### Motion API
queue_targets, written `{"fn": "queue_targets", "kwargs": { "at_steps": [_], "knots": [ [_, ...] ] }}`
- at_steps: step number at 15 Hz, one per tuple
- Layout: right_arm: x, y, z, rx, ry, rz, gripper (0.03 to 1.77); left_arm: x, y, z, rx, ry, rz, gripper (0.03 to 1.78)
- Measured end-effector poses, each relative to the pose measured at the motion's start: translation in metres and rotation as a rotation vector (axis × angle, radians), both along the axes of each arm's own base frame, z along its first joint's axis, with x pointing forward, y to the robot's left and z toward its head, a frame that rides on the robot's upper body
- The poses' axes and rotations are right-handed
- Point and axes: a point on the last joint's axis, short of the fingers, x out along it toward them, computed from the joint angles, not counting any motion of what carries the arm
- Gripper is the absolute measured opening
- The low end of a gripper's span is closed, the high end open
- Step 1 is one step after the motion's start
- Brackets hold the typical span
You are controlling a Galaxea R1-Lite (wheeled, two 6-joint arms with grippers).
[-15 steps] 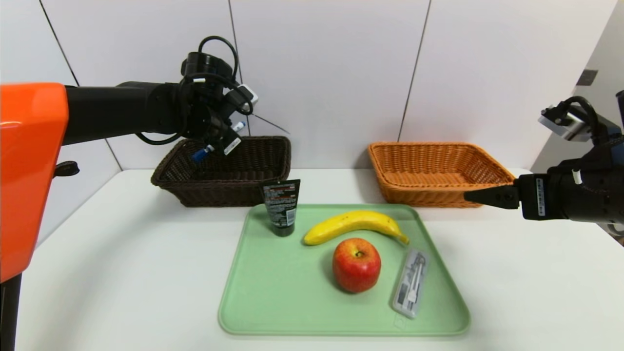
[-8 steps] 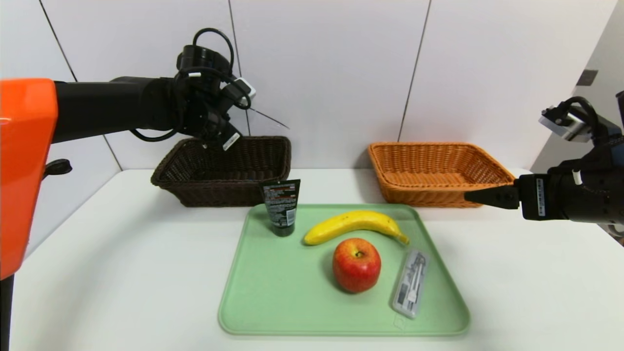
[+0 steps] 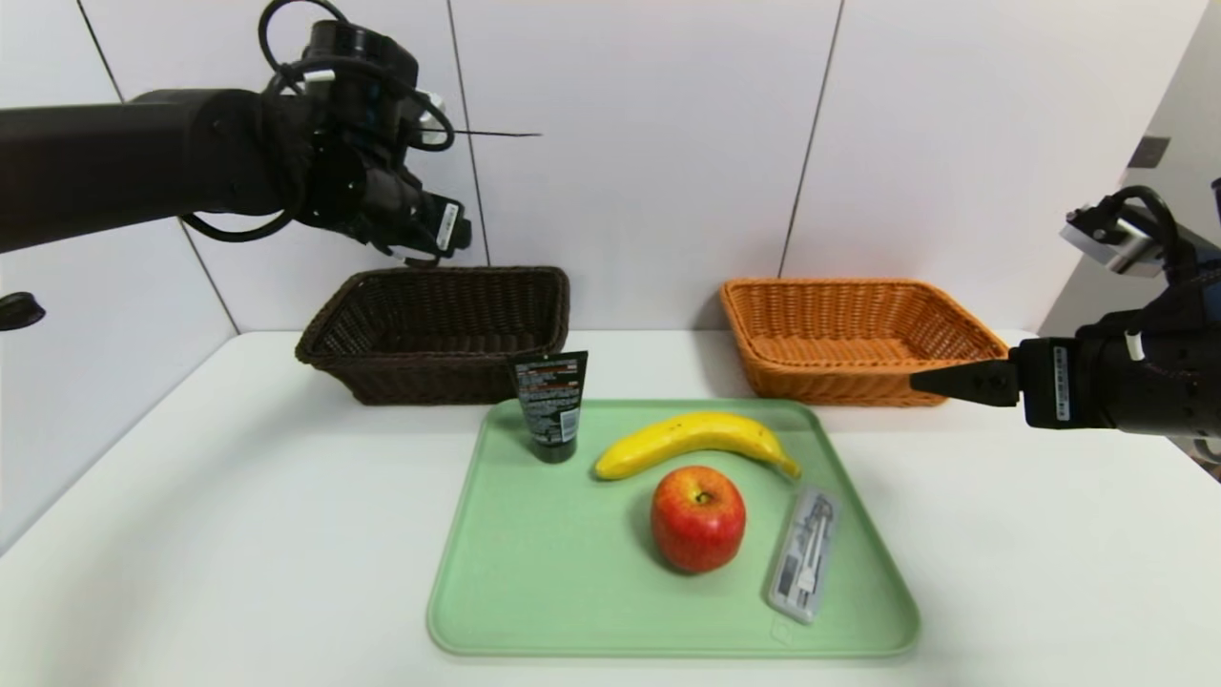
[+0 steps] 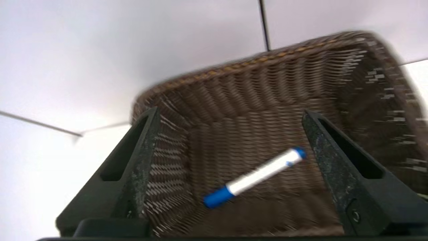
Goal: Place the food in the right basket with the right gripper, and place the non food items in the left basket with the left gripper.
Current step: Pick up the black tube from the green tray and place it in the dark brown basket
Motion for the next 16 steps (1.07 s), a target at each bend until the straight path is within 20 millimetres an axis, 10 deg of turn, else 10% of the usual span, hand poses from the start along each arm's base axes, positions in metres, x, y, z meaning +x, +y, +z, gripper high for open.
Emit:
{"fn": "queue_targets", "kwargs": {
  "at_steps": [8, 16],
  "knots": [
    [-0.005, -0.002, 0.002, 0.002, -0.011, -0.006, 1.71, -0.079, 0.012, 0.031, -0.345, 0.247, -0.437, 1.64],
    [-0.009, -0.001, 0.005, 0.014, -0.024, 0.003, 1.71, -0.115, 0.022, -0.032, -0.314, 0.342, -0.764, 1.67]
  ]
}}
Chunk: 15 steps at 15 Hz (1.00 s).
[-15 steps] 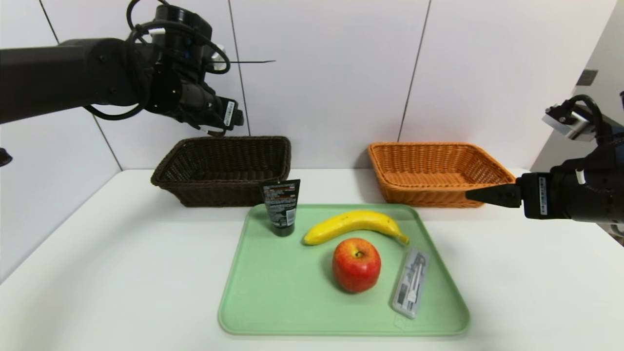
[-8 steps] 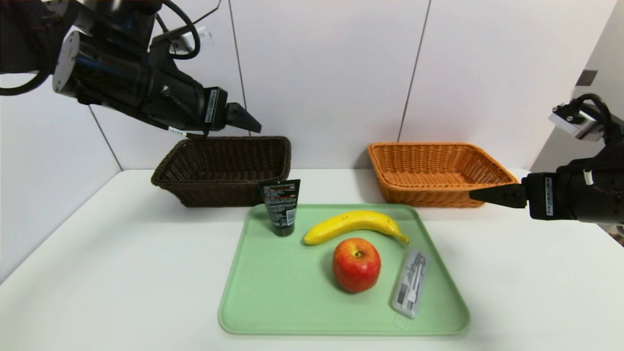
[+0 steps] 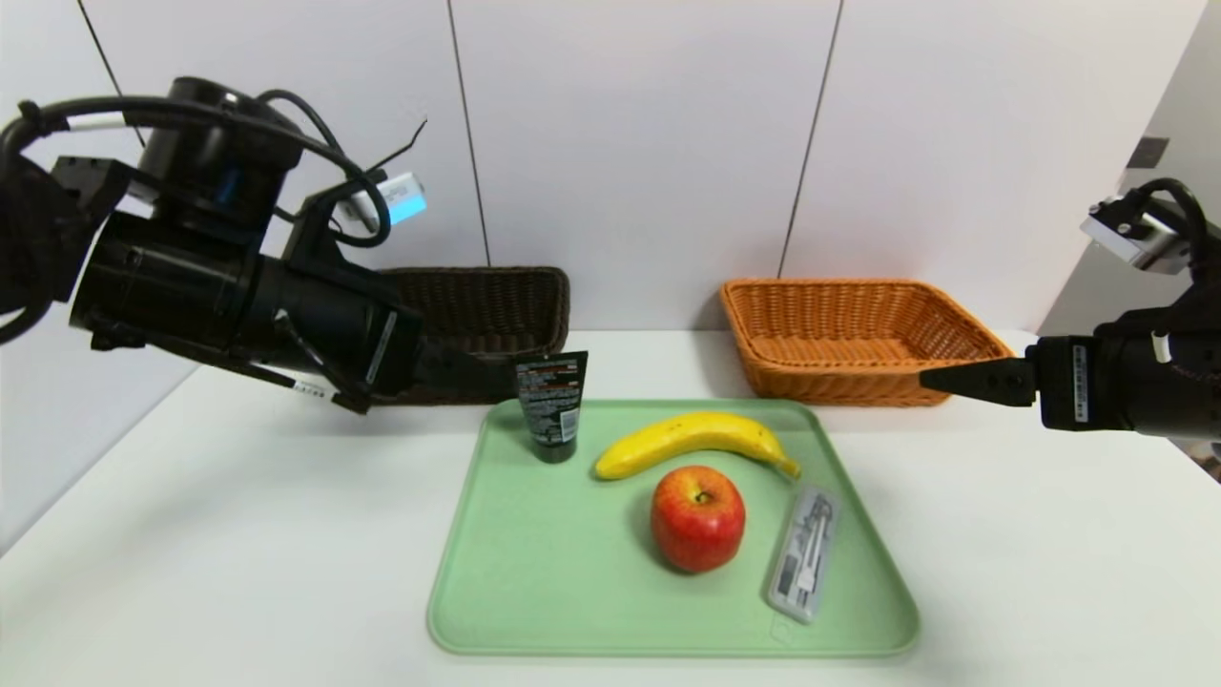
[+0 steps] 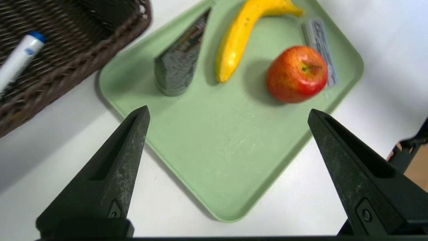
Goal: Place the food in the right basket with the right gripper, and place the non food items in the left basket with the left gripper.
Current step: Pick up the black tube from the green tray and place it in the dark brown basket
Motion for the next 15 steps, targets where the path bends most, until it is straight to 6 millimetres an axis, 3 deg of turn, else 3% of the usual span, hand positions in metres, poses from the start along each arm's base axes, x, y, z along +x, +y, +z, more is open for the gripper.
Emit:
{"fn": "queue_targets", "kwargs": {
  "at_steps": [3, 8, 15],
  "knots": [
    [-0.002, -0.001, 0.002, 0.001, -0.008, -0.001, 1.71, -0.007, 0.001, -0.024, -0.031, -0.053, -0.168, 1.68],
    [-0.004, -0.001, 0.003, -0.001, -0.016, 0.005, 1.71, 0.000, 0.006, -0.059, -0.054, -0.142, -0.391, 1.69],
    [-0.005, -0.001, 0.002, -0.004, -0.013, 0.003, 1.71, 0.025, 0.011, -0.097, -0.061, -0.089, -0.444, 1.69]
  ]
}}
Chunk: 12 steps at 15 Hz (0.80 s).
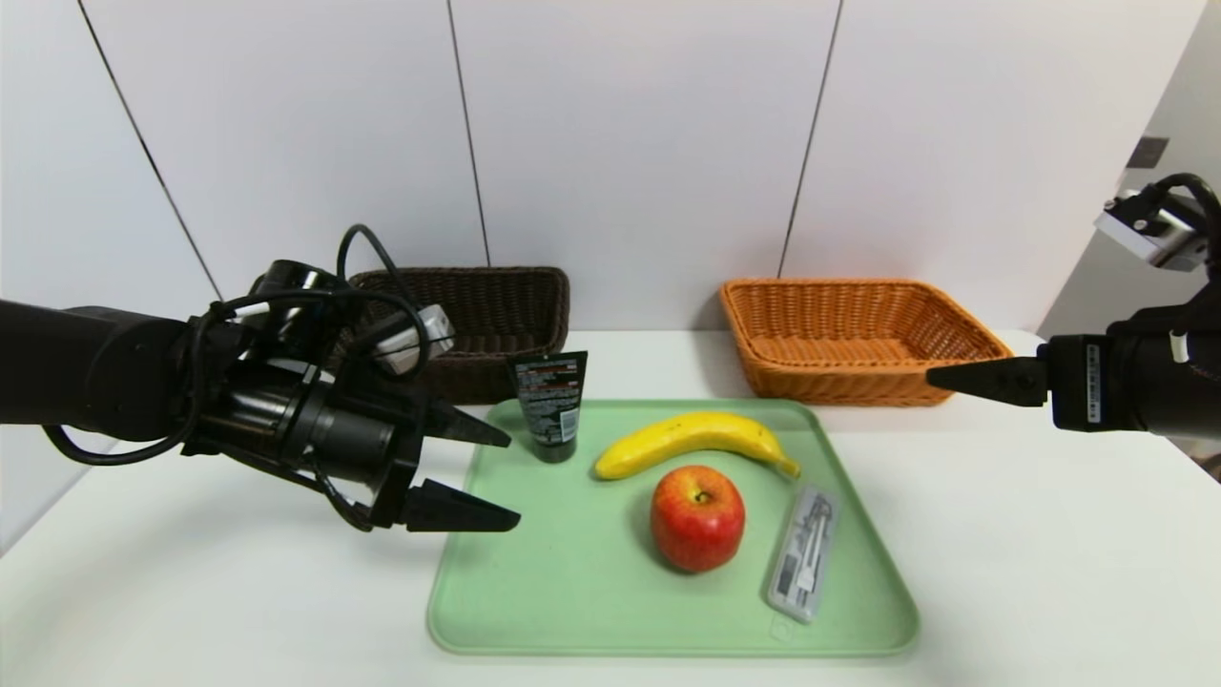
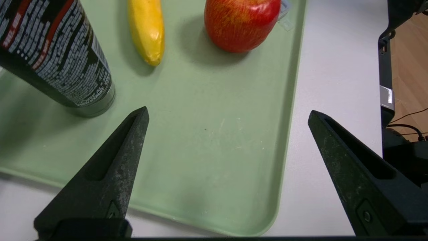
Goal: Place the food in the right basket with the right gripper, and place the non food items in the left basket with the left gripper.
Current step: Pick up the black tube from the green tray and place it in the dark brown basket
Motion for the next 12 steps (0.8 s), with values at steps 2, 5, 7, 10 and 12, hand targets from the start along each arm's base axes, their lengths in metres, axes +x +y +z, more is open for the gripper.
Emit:
{"fn": "queue_targets", "kwargs": {
  "at_steps": [2, 5, 7, 10, 12],
  "knots": [
    [0.000, 0.000, 0.000, 0.000, -0.002, -0.002, 1.71, 0.009, 0.004, -0.006, -0.002, -0.006, 0.020, 1.69],
    [-0.002, -0.001, 0.001, 0.001, -0.007, -0.002, 1.71, 0.021, 0.008, -0.014, -0.007, -0.019, 0.044, 1.69],
    [-0.003, -0.001, 0.002, 0.002, -0.010, -0.002, 1.71, 0.026, 0.008, -0.020, -0.006, -0.016, 0.049, 1.69],
    [-0.004, -0.001, 0.002, 0.002, -0.011, -0.004, 1.71, 0.035, 0.007, -0.025, -0.009, -0.023, 0.054, 1.69],
    [-0.005, -0.001, 0.002, 0.003, -0.014, -0.003, 1.71, 0.041, 0.006, -0.028, -0.008, -0.022, 0.055, 1.69]
  ]
}}
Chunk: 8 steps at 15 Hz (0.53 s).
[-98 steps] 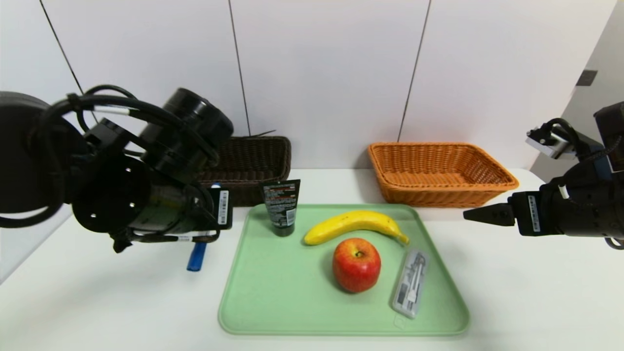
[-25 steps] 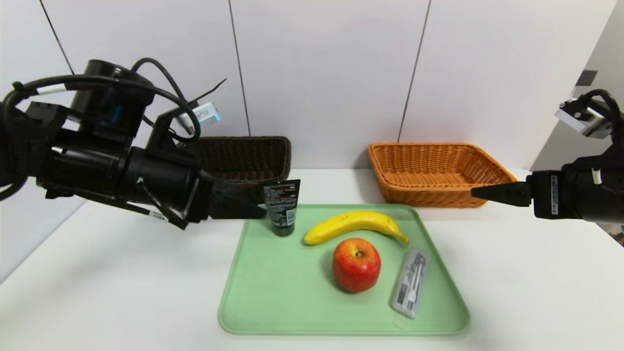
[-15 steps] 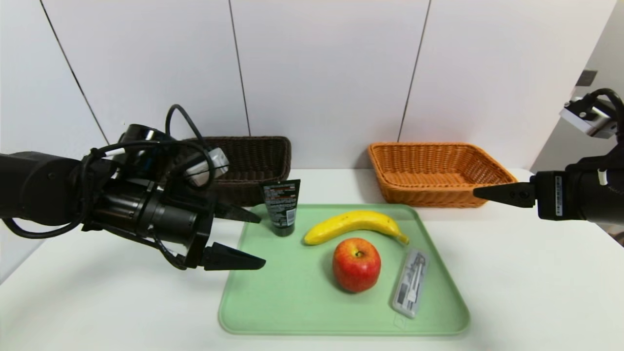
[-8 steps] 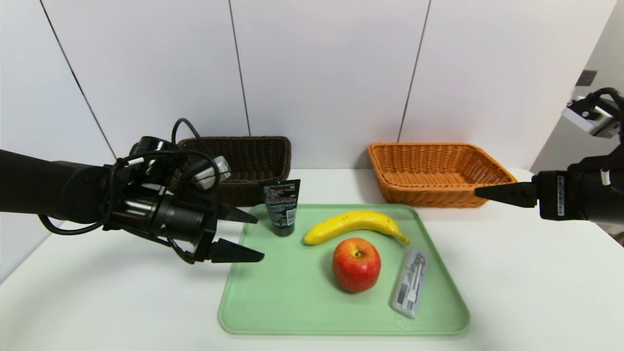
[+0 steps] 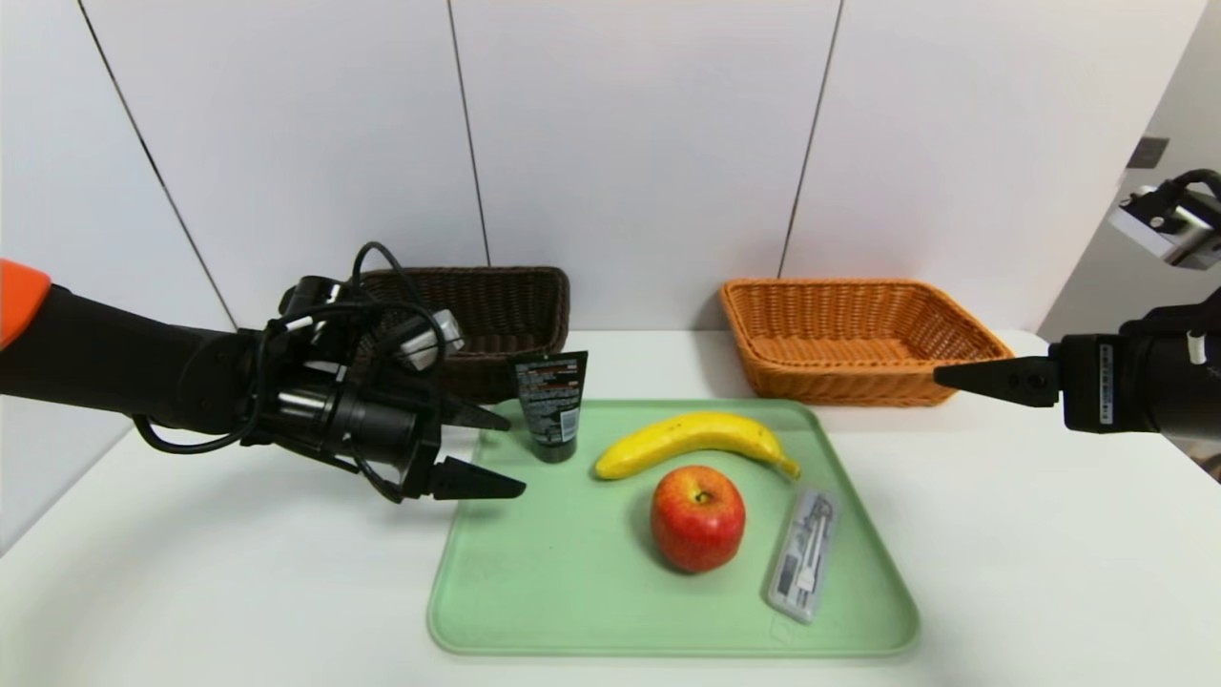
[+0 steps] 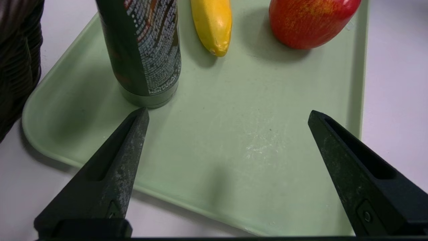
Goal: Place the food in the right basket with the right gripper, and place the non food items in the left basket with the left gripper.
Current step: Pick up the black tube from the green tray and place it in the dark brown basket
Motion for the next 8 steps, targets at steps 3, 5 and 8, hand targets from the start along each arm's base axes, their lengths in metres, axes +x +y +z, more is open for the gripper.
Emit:
{"fn": "queue_targets", "kwargs": {
  "at_steps": [3, 5, 8],
  "knots": [
    [-0.001, 0.000, 0.000, 0.001, -0.003, -0.001, 1.71, 0.009, -0.002, 0.000, -0.003, -0.008, 0.000, 1.69],
    [-0.001, 0.000, 0.000, 0.001, -0.003, -0.001, 1.71, 0.015, -0.004, 0.001, -0.005, -0.015, 0.003, 1.69],
    [-0.001, 0.000, 0.000, 0.001, -0.002, 0.001, 1.71, 0.022, -0.005, 0.001, -0.010, -0.009, 0.013, 1.69]
  ]
}}
